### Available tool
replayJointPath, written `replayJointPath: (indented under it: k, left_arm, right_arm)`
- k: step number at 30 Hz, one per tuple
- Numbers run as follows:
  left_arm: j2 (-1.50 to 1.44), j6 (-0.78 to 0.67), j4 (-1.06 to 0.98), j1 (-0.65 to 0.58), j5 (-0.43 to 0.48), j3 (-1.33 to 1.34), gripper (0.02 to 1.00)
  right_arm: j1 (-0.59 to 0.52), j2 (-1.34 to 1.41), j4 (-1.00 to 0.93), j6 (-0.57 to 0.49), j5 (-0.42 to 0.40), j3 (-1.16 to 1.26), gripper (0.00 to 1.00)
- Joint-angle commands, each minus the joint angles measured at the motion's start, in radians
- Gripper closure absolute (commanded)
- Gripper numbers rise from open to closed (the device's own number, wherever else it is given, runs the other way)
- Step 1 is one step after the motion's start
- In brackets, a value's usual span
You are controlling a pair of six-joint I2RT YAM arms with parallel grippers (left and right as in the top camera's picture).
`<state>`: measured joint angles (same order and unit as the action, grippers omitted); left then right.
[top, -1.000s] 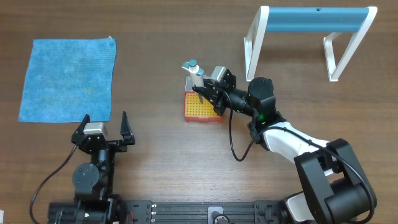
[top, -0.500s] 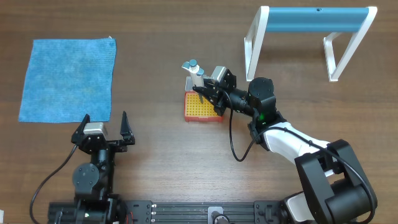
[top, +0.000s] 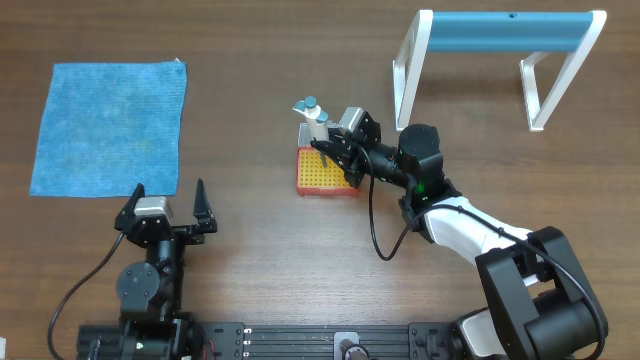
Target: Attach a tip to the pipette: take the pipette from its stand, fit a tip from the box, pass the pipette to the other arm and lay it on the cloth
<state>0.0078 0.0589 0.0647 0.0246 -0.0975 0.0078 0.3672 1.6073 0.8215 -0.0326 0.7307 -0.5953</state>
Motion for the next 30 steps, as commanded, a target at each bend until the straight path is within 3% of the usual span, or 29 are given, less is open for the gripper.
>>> replayJointPath:
  k: [1, 22, 30]
  left_arm:
    - [-0.004, 0.016, 0.004, 0.002, -0.015, -0.002, 0.02]
    - [-0.004, 0.016, 0.004, 0.002, -0.015, -0.002, 0.02]
    - [-0.004, 0.016, 0.004, 0.002, -0.015, -0.002, 0.02]
  right_arm:
    - [-0.007, 0.025, -0.006, -0.019, -0.016, 0.005, 0.932]
    - [0.0, -0.027, 0.009, -0.05, -0.016, -0.013, 0.923]
    - [0.035, -0.105, -0.115, -0.051, -0.016, -0.097, 0.923]
